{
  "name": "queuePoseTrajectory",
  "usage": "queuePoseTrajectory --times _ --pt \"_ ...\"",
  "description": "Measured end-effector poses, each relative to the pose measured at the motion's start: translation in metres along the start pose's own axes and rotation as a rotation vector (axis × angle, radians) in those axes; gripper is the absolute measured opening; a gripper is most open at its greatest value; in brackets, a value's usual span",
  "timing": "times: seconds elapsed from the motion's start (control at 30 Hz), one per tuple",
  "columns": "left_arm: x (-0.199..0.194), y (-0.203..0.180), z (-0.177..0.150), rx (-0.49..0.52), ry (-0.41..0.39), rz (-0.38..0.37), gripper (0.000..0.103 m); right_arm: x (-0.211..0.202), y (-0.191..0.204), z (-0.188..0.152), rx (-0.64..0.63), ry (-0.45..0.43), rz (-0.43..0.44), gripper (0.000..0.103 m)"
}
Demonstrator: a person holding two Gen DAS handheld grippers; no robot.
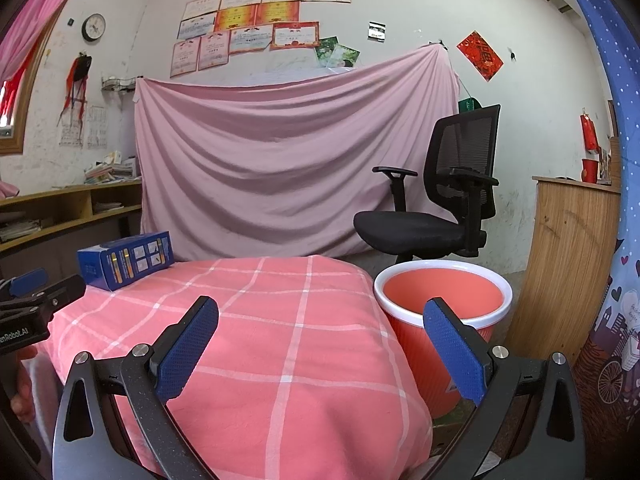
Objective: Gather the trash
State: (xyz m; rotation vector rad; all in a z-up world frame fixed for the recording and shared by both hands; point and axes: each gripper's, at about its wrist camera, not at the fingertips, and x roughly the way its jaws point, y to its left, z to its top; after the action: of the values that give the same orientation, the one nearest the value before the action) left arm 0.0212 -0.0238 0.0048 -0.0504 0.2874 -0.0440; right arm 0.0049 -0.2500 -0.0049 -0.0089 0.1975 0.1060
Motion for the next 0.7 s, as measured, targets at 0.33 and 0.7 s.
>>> queuePoseTrajectory --times 0.33,0.7 --pt "-0.0003 -0.0003 0.0001 -0.001 -0.001 0.000 0.101 0.0003 0.0002 0.0006 0.001 0.001 -0.001 0.103" --pt "-0.0002 -0.0005 -0.0002 -0.003 0.000 0.000 0.101 0.0001 0.0006 0.0011 0.002 0.002 -0.001 0.103"
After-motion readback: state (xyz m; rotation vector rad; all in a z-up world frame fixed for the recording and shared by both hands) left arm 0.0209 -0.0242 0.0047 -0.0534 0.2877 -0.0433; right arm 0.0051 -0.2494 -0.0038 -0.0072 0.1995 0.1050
